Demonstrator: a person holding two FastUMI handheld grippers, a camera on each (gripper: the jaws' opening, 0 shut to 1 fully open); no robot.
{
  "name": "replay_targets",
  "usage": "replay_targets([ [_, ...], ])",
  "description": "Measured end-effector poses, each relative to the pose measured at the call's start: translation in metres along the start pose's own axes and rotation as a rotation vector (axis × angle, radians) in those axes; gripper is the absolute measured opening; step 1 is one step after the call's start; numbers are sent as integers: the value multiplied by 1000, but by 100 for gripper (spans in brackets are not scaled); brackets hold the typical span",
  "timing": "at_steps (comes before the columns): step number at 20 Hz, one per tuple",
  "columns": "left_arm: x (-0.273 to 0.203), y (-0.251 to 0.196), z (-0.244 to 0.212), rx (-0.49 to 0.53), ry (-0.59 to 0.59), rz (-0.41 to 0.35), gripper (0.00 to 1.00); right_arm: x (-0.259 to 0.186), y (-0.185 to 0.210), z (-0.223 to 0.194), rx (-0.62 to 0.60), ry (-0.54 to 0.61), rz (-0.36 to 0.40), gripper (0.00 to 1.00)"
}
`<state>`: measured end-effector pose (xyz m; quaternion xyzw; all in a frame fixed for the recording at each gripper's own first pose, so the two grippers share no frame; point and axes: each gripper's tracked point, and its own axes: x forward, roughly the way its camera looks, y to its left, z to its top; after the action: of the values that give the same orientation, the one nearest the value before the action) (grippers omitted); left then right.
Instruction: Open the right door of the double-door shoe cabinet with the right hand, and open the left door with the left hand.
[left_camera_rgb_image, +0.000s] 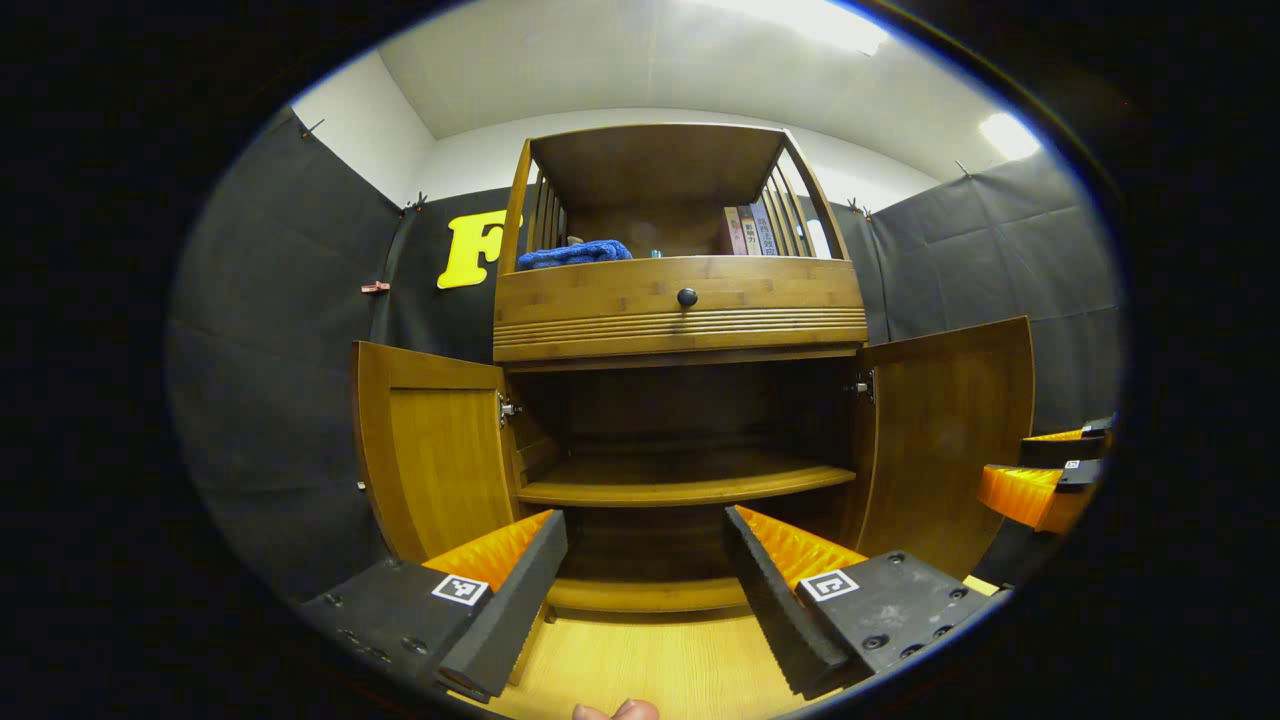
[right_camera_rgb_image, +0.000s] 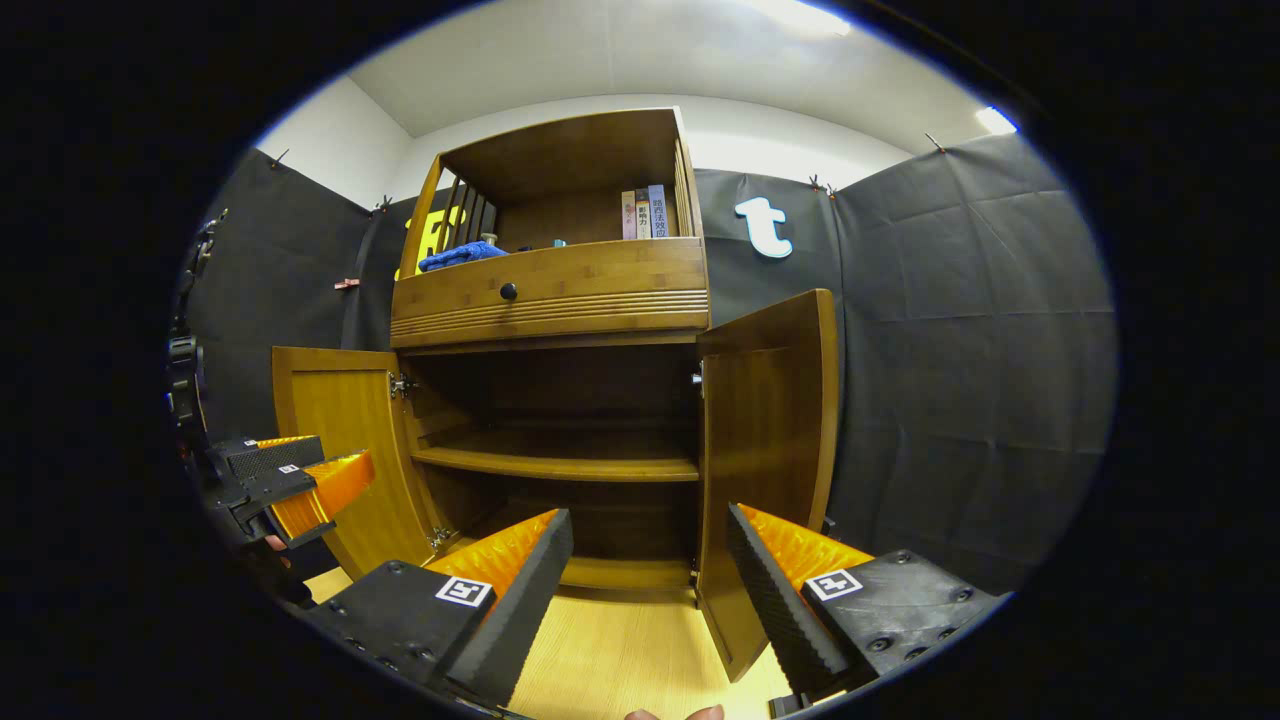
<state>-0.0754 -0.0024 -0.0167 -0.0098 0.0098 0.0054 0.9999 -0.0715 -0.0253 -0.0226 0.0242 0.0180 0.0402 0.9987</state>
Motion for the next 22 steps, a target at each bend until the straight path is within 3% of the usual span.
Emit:
replay_targets([
  [4, 1, -1, 0, 4, -1, -4, 100, 1, -2, 0, 0, 2, -4, 98],
  [5, 0, -2, 0, 5, -2, -5, 94, 1, -2, -1, 0, 3, -3, 98],
  [8, 2, -3, 0, 6, -2, -7, 100, 1, -2, 0, -3, 2, -2, 98],
  [15, 5, -6, 0, 11, -3, -13, 100, 5, -3, 0, -2, 6, 0, 98],
  [16, 6, -5, 0, 12, -3, -13, 94, 5, -2, 0, -2, 5, 0, 98],
  [17, 7, -6, 0, 11, -1, -14, 100, 6, -2, 0, -3, 4, 0, 98],
  [22, 9, -7, -1, 14, 0, -16, 100, 8, -4, -1, -3, 6, -2, 98],
])
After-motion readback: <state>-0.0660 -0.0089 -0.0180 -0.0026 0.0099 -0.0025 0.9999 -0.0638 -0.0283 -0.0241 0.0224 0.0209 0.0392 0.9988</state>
